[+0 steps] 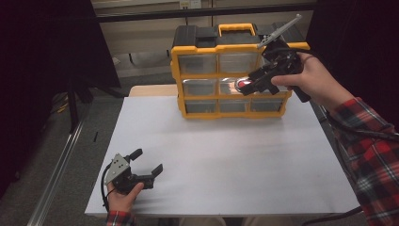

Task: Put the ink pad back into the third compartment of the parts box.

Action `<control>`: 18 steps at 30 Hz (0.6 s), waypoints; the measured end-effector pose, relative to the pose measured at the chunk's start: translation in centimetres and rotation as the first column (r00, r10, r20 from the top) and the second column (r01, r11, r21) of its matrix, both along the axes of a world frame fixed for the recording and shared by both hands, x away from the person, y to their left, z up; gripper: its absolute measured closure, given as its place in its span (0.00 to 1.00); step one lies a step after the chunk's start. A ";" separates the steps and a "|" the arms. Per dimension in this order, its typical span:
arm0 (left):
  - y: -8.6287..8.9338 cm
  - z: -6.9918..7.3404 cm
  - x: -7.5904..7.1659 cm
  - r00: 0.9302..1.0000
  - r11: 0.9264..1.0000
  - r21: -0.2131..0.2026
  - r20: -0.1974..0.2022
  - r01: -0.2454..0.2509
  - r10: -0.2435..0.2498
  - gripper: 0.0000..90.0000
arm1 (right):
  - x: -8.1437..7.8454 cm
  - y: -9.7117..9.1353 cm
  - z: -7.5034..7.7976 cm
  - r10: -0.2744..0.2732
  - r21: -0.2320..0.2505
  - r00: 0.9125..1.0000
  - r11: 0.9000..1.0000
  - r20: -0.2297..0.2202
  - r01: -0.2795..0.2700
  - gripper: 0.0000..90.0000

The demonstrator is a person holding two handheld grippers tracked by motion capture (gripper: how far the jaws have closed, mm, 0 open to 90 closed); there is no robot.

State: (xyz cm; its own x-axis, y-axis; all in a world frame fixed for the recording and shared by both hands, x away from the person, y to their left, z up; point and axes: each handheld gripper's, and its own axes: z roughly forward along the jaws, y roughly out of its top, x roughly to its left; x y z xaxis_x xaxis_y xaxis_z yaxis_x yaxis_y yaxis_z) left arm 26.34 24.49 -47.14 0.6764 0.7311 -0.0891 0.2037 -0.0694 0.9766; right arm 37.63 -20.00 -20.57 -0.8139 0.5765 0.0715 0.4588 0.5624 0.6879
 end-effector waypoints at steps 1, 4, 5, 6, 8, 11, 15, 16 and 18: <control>0.0 0.0 0.0 1.000 1.000 -0.013 -0.001 0.006 -0.006 0.01 | 0.0 0.0 0.1 -0.003 -0.003 1.000 1.000 -0.003 0.003 0.33; 0.1 0.0 0.0 1.000 1.000 -0.004 0.001 0.002 -0.002 0.01 | 0.1 -0.1 0.2 -0.007 -0.002 1.000 1.000 -0.001 0.007 0.34; 0.1 0.0 0.0 1.000 1.000 -0.004 0.000 -0.002 0.002 0.01 | 0.2 -0.1 0.3 -0.007 -0.005 1.000 1.000 -0.002 0.007 0.34; 0.1 0.0 0.0 1.000 1.000 -0.004 0.000 0.002 -0.002 0.01 | 0.2 -0.1 0.3 -0.009 -0.005 1.000 1.000 -0.001 0.009 0.34; 0.1 0.1 0.0 1.000 1.000 -0.001 0.003 0.005 -0.005 0.01 | 0.3 0.0 0.5 -0.010 -0.007 1.000 1.000 0.001 0.010 0.33; 0.2 0.0 0.0 1.000 1.000 -0.003 0.002 0.005 -0.005 0.01 | 0.3 0.0 0.6 -0.012 -0.005 1.000 1.000 0.005 0.012 0.34; 0.2 0.1 -0.1 1.000 1.000 -0.005 0.003 -0.004 0.004 0.01 | 0.4 -0.2 0.8 -0.019 -0.013 1.000 1.000 0.011 0.019 0.34; 0.2 0.1 -0.1 1.000 1.000 -0.004 0.002 -0.003 0.003 0.01 | 0.4 -0.2 0.9 -0.025 -0.010 1.000 1.000 0.009 0.025 0.34; 0.2 0.1 -0.1 1.000 1.000 -0.003 0.003 -0.004 0.004 0.01 | 0.5 -0.4 1.0 -0.022 -0.012 1.000 1.000 0.013 0.022 0.34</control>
State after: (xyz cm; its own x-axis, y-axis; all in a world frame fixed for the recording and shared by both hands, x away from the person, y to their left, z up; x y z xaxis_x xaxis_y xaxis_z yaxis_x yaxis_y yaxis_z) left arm 26.24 24.68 -47.07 0.6741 0.7332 -0.0891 0.2009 -0.0659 0.9774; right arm 38.12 -20.35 -19.61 -0.8019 0.5950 0.0537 0.4622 0.5610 0.6868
